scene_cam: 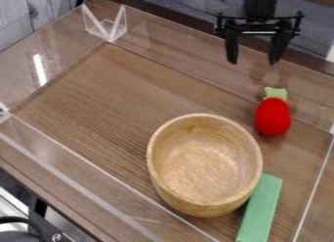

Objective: Move the red object to the right side of the table

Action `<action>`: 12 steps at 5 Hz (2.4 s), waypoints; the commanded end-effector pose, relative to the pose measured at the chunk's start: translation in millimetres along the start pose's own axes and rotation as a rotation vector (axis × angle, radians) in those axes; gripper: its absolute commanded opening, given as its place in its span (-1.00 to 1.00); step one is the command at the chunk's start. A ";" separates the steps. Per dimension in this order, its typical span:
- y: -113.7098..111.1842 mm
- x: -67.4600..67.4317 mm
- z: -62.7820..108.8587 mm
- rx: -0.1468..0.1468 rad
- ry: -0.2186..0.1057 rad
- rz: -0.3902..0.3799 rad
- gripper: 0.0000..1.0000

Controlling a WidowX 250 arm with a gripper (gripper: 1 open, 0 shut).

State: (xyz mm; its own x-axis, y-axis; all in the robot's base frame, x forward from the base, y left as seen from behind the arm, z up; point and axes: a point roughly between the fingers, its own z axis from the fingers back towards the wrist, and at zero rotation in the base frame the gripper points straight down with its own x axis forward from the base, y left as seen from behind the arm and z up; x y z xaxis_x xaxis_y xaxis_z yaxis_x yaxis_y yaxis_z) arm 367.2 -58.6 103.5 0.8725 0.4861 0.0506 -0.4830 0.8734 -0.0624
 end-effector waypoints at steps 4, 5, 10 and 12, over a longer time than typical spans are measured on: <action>-21.0 -7.0 -13.6 -0.020 -0.045 -0.013 1.00; -23.2 -7.2 -12.2 -0.014 -0.049 0.030 1.00; 17.7 10.9 6.6 -0.008 -0.080 0.208 1.00; 34.4 15.7 4.5 -0.024 -0.083 0.106 1.00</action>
State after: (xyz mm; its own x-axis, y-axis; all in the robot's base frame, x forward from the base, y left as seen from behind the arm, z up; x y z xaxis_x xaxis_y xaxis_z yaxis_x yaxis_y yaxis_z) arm 359.0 -23.6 79.8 0.8171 0.5730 0.0634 -0.5711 0.8196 -0.0458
